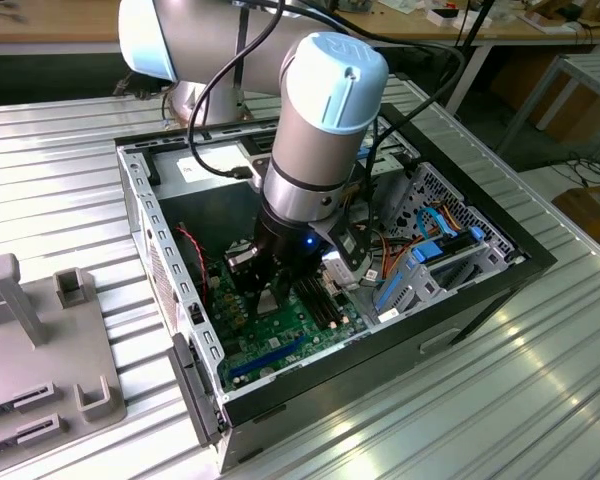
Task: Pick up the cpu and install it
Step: 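Place the cpu into insertion slot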
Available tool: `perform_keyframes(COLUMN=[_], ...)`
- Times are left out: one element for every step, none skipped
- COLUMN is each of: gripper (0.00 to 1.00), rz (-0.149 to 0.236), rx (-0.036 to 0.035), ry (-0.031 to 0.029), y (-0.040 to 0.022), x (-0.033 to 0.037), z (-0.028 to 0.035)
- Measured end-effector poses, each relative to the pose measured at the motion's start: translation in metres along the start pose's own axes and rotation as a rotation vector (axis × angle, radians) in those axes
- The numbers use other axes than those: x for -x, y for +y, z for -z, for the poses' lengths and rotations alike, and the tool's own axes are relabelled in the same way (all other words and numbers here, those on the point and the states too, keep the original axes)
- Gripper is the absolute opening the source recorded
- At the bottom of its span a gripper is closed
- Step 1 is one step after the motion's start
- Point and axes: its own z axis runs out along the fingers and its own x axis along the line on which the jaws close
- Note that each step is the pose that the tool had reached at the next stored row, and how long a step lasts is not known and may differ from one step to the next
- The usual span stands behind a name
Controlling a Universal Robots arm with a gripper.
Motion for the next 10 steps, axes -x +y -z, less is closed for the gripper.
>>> perform_keyframes(gripper=[0.51,0.51,0.51,0.51,0.51,0.51,0.51,0.51,0.51,0.51], rz=[0.000,0.000,0.001,0.002,0.003,0.004,0.004,0.004,0.005,0.005], rx=[0.0008,0.0011,0.0011,0.0010,0.0010,0.0010,0.0010,0.0011,0.0012,0.0015], ry=[-0.0002,-0.0001,0.0000,0.0000,-0.0001,-0.0001,-0.0001,-0.0001,-0.0002,-0.0002], y=[0.0001,0.0001,-0.0001,-0.0009,-0.0016,-0.0027,-0.0038,-0.0052,-0.0059,-0.0065], x=[0.0001,0.0001,0.0001,0.0000,0.0000,-0.0002,-0.0005,-0.0013,-0.0020,-0.0025], z=[-0.0005,-0.0015,-0.0022,-0.0029,-0.0032,-0.0035,-0.0036,-0.0037,-0.0038,-0.0044])
